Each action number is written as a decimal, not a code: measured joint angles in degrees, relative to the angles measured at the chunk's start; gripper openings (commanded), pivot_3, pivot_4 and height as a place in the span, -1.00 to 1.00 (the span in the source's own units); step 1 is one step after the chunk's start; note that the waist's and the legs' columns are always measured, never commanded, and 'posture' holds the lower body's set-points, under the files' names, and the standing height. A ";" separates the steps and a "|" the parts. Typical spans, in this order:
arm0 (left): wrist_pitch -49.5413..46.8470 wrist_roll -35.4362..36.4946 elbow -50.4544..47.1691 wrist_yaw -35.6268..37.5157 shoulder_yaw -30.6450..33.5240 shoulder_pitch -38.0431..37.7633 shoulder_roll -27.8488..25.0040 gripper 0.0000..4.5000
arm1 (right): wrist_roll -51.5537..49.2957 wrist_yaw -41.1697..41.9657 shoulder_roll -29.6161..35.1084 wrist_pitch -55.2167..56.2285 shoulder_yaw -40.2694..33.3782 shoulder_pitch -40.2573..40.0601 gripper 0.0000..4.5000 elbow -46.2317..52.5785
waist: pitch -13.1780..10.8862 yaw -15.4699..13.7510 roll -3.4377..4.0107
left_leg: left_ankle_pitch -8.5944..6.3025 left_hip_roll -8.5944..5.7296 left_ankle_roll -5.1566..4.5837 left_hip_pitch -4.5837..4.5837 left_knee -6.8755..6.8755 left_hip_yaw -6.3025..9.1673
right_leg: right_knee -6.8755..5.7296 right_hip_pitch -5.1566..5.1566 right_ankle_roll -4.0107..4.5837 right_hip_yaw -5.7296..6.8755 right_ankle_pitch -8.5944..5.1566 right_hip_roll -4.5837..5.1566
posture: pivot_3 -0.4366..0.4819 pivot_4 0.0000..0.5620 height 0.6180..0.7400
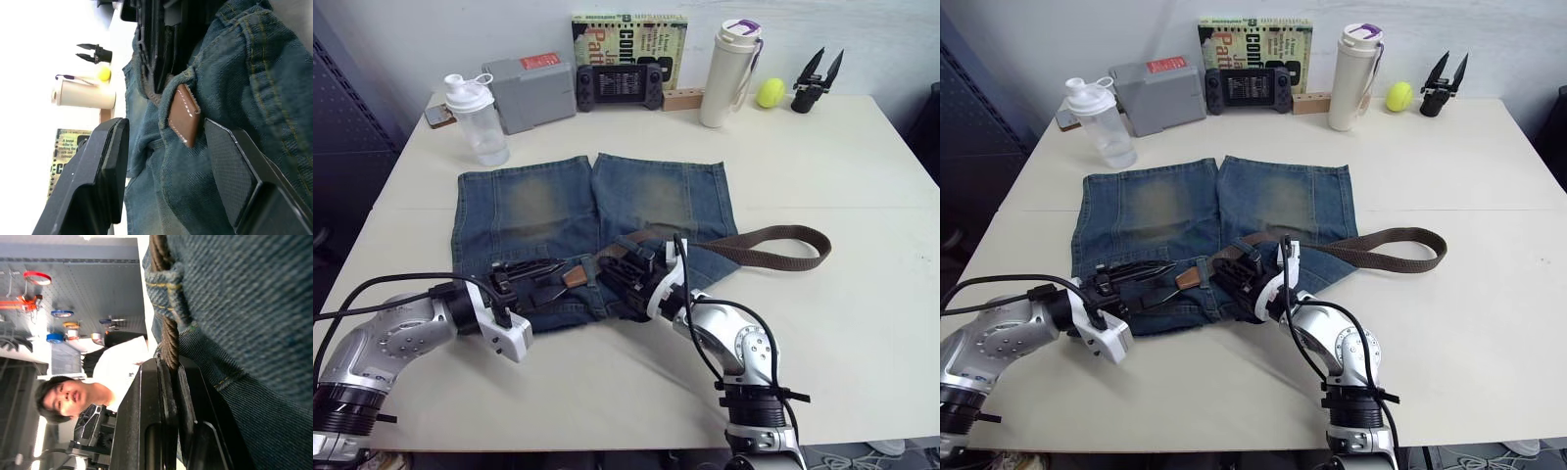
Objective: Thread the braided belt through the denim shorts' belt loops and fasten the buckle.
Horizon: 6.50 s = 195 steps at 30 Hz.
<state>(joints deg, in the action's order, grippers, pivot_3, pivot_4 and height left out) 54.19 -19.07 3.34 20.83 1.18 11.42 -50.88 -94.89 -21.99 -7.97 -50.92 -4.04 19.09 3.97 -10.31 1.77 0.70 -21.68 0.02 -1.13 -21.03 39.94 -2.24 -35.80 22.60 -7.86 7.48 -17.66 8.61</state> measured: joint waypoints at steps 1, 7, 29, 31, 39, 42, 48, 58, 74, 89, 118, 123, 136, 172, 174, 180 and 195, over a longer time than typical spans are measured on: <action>0.07 0.00 0.15 0.16 0.00 0.18 -0.06 0.21 | -0.59 -0.18 0.00 0.18 0.07 0.00 -1.00 -0.12 | 0.00 0.00 0.00 | 0.00 0.00 0.00 0.00 0.00 0.00 | 0.00 0.00 0.00 0.00 0.00 0.00 | -0.05 -0.47 0.85; 0.24 0.00 1.93 0.61 -0.01 0.84 -0.82 0.21 | -5.65 -1.37 -0.08 2.01 0.77 0.14 -1.00 -2.11 | 0.00 0.05 0.00 | 0.00 0.00 0.00 -0.01 -0.02 0.00 | 0.00 0.01 0.00 0.01 0.00 -0.01 | -0.05 -0.47 0.85; -1.36 2.18 -0.87 3.21 -1.15 3.13 -0.07 0.21 | -6.92 -1.83 -0.08 3.55 3.31 0.56 -1.00 -2.24 | -0.01 0.24 0.01 | 0.00 0.00 0.00 -0.02 -0.02 -0.01 | 0.00 0.05 0.00 0.00 0.00 -0.02 | -0.05 -0.47 0.85; -1.15 2.17 -0.68 3.21 -1.01 3.10 -0.43 0.21 | -6.92 -1.81 -0.08 3.55 3.47 0.60 -1.00 -2.24 | -0.01 0.22 0.01 | 0.00 0.00 0.00 -0.02 -0.02 -0.01 | 0.00 0.05 0.00 0.00 0.00 -0.02 | -0.05 -0.47 0.85; -0.44 2.15 -0.69 3.46 -0.94 1.53 -0.53 -0.46 | -6.92 -1.80 -0.07 3.53 3.59 0.61 -1.00 -2.25 | -0.01 0.19 0.01 | 0.00 0.00 0.00 -0.03 -0.01 0.00 | 0.00 0.05 0.00 0.00 0.00 -0.01 | -0.05 -0.47 0.85; -0.32 2.11 -0.66 4.00 -1.01 1.20 -0.73 -0.98 | -6.93 -1.77 -0.07 3.53 3.60 0.61 -1.00 -2.25 | -0.01 0.16 0.01 | 0.00 0.00 0.00 -0.03 -0.02 0.00 | 0.00 0.05 0.00 -0.01 0.00 -0.01 | -0.05 -0.47 0.85; -0.25 1.85 -0.59 4.26 -1.00 1.17 -0.82 -0.98 | -6.87 -1.77 -0.06 3.51 3.62 0.62 -1.00 -2.25 | -0.01 0.18 0.01 | 0.00 0.00 0.00 -0.03 -0.02 0.00 | 0.00 0.05 0.00 0.00 0.00 -0.01 | -0.05 -0.47 0.85; -0.29 0.56 -0.39 4.18 -1.24 1.54 -0.43 -1.00 | -5.33 -1.72 0.76 3.93 3.44 0.61 -0.16 -1.08 | -0.01 0.12 0.01 | 0.00 -0.01 0.00 -0.04 -0.01 0.00 | 0.00 0.05 0.00 -0.01 0.00 -0.01 | -0.05 -0.47 0.85; -0.42 -1.35 1.54 3.68 -4.07 3.59 3.84 -1.00 | 29.07 27.58 49.71 1.03 9.96 0.32 0.98 35.51 | 0.04 -1.36 -0.10 | -0.02 -0.05 -0.05 -0.17 0.12 -0.08 | 0.28 0.00 -0.03 0.05 0.01 0.06 | -0.05 -0.47 0.85; 0.14 -2.64 4.85 3.15 -7.10 8.30 7.42 -1.00 | 87.02 53.72 64.83 37.36 21.32 -7.23 0.98 26.13 | 0.04 -2.07 -0.44 | -0.01 -0.08 -0.06 -0.16 0.23 -0.20 | 0.36 -0.11 -0.04 0.13 0.02 0.09 | -0.05 -0.47 0.85; 3.53 -5.03 1.47 1.06 -9.11 4.67 7.43 -1.00 | 79.08 36.47 39.81 -6.69 -5.09 -4.80 -0.98 20.93 | 0.06 -3.21 -0.48 | 0.00 -0.15 -0.05 -0.14 0.14 -0.04 | 0.26 -0.13 -0.07 0.20 0.04 0.13 | -0.05 -0.47 0.85; 5.43 -5.78 1.50 0.28 -8.62 1.33 5.34 -1.00 | 79.57 32.75 39.86 -8.31 -13.89 -6.55 -0.98 19.01 | 0.05 -3.32 -0.47 | 0.01 -0.15 -0.07 -0.14 0.19 -0.10 | 0.27 -0.14 -0.07 0.14 0.04 0.14 | -0.05 -0.47 0.85; 6.87 -5.47 1.47 -0.04 -8.47 1.02 5.25 -1.00 | 84.25 26.19 40.53 -5.31 -16.94 -4.56 -0.98 13.65 | 0.05 -3.05 -0.42 | 0.01 -0.11 -0.06 -0.12 0.13 -0.23 | 0.27 -0.09 -0.06 0.12 0.03 0.11 | -0.05 -0.47 0.85; 7.38 -3.09 -0.64 0.52 -12.05 5.96 11.73 -1.00 | -16.72 -4.30 22.68 13.55 3.20 -28.31 0.54 34.44 | 0.15 -2.83 -0.56 | 0.03 0.04 -0.05 -0.01 0.18 -0.17 | 0.27 -0.15 -0.06 0.11 0.04 0.11 | -0.05 -0.47 0.85; 7.61 -3.20 -0.64 0.53 -12.53 6.18 11.97 -1.00 | -16.77 -9.14 19.60 17.40 6.33 -28.16 0.54 35.35 | 0.15 -2.85 -0.56 | 0.03 0.01 -0.05 -0.01 0.17 -0.18 | 0.27 -0.15 -0.06 0.09 0.04 0.12 | -0.05 -0.47 0.85; 8.40 -3.80 -0.48 0.54 -13.18 6.32 12.14 -1.00 | -16.78 -14.87 16.03 23.94 5.55 -25.75 0.54 35.46 | 0.17 -2.83 -0.53 | 0.03 -0.02 -0.05 -0.01 0.13 -0.17 | 0.27 -0.13 -0.06 0.11 0.04 0.06 | -0.05 -0.47 0.85; 9.49 -5.69 1.90 0.32 -13.20 7.35 12.61 -1.00 | -16.80 -15.09 17.64 24.57 3.49 -27.56 -0.97 35.40 | 0.17 -2.80 -0.53 | 0.03 -0.01 -0.06 0.00 0.12 -0.22 | 0.26 -0.12 -0.06 0.09 0.04 0.07 | -0.05 -0.47 0.85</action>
<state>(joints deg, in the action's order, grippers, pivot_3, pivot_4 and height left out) 63.68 -24.76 5.24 21.16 -12.02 18.77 -38.27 -111.68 -37.08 9.68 -26.35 -0.55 -8.47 39.37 -10.14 -1.03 0.17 -21.65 0.02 -1.19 -21.03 40.06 -2.46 -35.54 22.48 -7.92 7.57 -17.63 8.68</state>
